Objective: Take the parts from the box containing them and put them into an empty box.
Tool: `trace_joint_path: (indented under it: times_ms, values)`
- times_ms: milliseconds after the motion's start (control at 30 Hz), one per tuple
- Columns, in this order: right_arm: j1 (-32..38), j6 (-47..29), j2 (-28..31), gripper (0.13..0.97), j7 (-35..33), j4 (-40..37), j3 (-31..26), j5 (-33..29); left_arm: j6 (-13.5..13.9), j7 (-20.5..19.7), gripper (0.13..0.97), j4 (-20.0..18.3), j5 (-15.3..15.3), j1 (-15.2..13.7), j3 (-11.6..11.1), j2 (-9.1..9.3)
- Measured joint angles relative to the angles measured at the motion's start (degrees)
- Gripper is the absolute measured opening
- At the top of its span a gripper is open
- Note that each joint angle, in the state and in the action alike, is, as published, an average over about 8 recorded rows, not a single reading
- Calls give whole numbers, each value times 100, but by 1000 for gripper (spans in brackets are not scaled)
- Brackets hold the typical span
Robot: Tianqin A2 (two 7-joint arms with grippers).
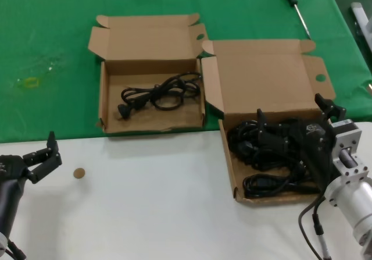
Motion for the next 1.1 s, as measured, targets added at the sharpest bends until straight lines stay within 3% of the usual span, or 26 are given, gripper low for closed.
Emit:
trace_joint_path:
  times_ms: [1100]
  values:
    - [0, 0, 0, 966, 0, 0, 0, 0, 0, -1, 966, 0, 0, 0, 0, 0]
